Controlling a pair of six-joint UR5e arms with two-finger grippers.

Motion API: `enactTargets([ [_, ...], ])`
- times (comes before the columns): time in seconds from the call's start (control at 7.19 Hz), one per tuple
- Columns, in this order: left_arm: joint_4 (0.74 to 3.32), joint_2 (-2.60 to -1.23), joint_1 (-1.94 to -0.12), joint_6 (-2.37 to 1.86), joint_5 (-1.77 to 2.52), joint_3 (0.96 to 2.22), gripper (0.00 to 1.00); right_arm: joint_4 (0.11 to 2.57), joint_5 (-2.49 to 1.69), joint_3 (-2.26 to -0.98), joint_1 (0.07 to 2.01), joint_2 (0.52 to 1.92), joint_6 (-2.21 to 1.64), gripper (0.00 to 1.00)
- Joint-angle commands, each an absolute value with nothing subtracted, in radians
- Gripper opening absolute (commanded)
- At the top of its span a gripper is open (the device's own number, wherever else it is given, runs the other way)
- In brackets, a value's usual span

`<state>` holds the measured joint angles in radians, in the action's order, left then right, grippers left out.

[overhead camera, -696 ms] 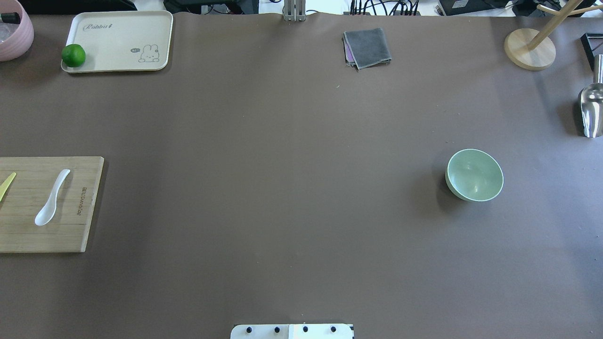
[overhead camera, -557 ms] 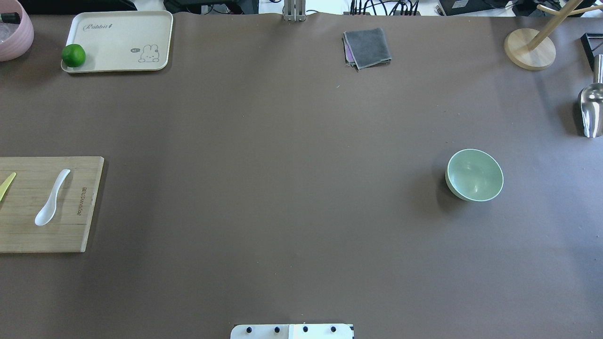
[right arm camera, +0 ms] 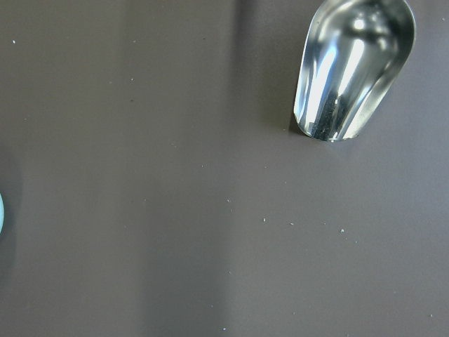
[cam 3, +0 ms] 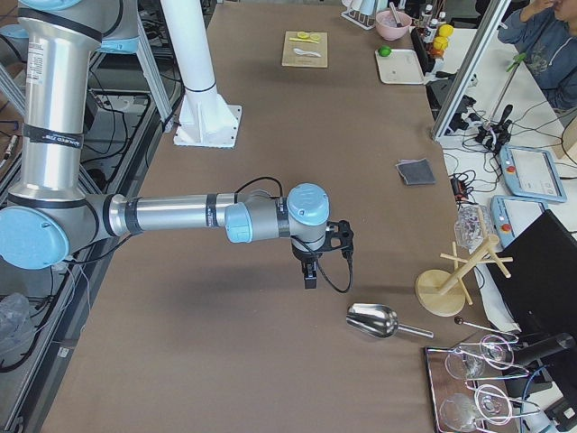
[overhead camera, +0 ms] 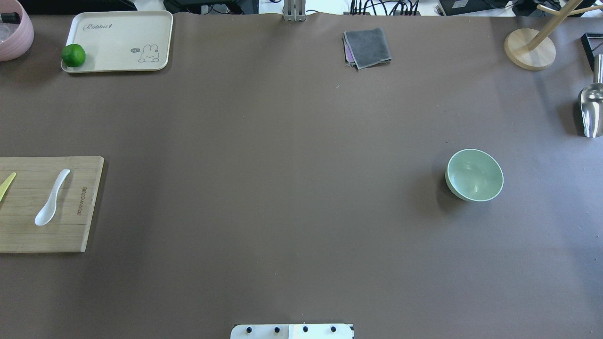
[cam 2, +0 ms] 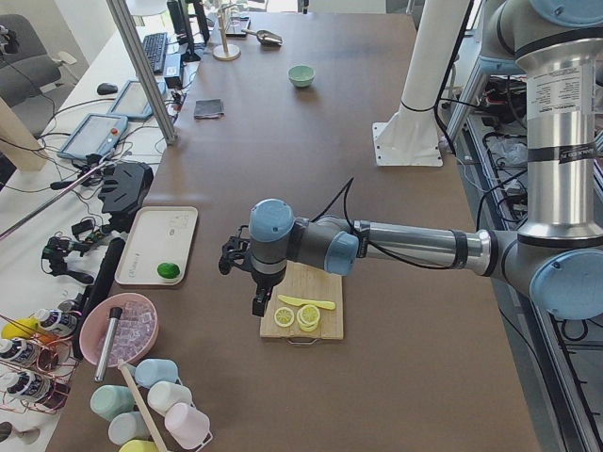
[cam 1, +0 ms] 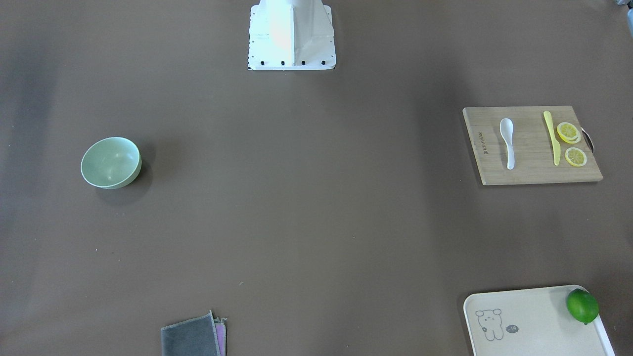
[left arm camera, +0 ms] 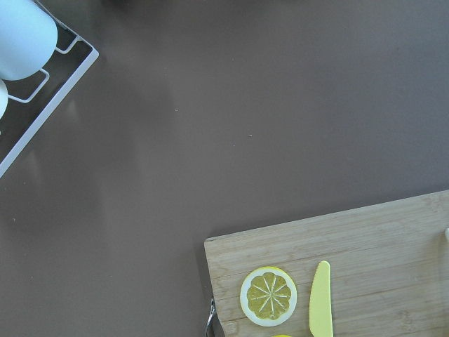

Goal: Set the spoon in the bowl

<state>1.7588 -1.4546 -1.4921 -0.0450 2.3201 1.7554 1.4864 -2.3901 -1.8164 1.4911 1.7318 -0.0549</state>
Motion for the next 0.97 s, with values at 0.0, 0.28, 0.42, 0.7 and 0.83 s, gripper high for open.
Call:
enactTargets([
  [0.0,1.761,-1.445,-1.491,-0.052,2.322,1.756,0.98,1.485,-2.39,-1.827,1.49,1.729,-0.046,1.0],
  [0.28,1.773,-1.443,-1.491,-0.051,2.324,1.761,0.98,1.485,-2.396,-1.83,1.488,1.73,-0.045,1.0],
  [0.42,1.795,-1.437,-1.491,-0.052,2.324,1.759,0.98,1.482,-2.413,-1.832,1.488,1.73,-0.043,1.0],
  [0.7,1.796,-1.437,-1.491,-0.051,2.326,1.764,0.98,1.442,-2.418,-1.832,1.483,1.735,-0.04,1.0],
  [0.83,1.799,-1.437,-1.491,-0.051,2.326,1.766,0.98,1.436,-2.419,-1.832,1.476,1.735,-0.04,1.0],
])
